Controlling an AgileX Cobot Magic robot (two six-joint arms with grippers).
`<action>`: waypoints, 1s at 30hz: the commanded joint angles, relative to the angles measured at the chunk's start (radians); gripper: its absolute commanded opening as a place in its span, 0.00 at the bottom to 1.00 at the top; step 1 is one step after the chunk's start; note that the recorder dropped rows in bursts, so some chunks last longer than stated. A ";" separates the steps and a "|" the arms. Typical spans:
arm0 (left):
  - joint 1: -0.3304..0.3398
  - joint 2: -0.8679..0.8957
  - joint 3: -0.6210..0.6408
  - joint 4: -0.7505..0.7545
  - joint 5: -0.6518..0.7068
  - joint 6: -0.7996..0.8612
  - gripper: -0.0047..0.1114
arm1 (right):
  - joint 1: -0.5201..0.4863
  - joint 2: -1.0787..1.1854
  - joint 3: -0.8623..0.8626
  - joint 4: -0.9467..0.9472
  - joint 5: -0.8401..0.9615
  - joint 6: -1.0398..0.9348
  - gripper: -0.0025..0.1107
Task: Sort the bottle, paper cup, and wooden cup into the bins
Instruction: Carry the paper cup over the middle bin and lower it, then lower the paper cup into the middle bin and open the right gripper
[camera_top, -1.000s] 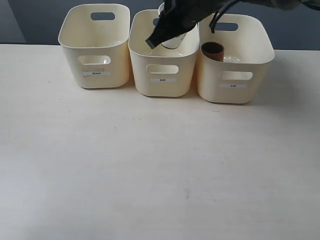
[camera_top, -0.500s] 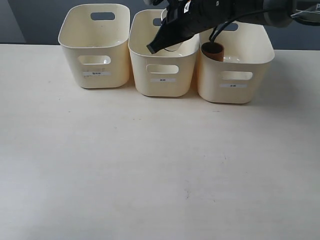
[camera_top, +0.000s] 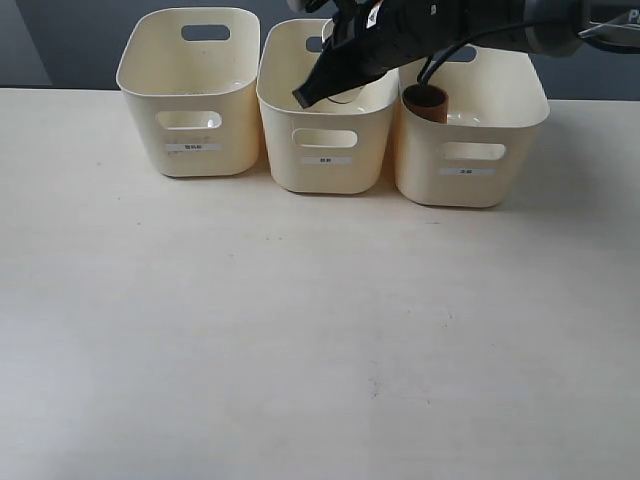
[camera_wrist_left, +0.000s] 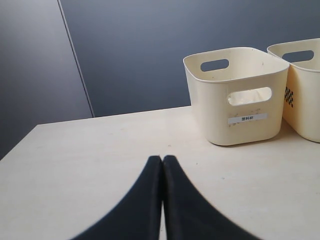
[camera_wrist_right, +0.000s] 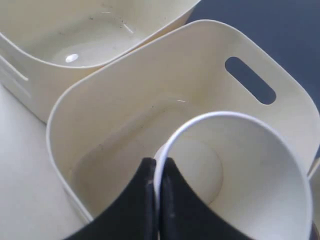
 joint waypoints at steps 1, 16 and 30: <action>0.000 -0.005 0.002 0.000 -0.007 -0.001 0.04 | -0.005 -0.004 0.003 0.001 -0.012 0.004 0.02; 0.000 -0.005 0.002 0.000 -0.007 -0.001 0.04 | -0.005 0.046 0.001 -0.007 -0.037 0.011 0.02; 0.000 -0.005 0.002 0.000 -0.007 -0.001 0.04 | -0.005 0.099 -0.001 -0.016 -0.092 0.014 0.02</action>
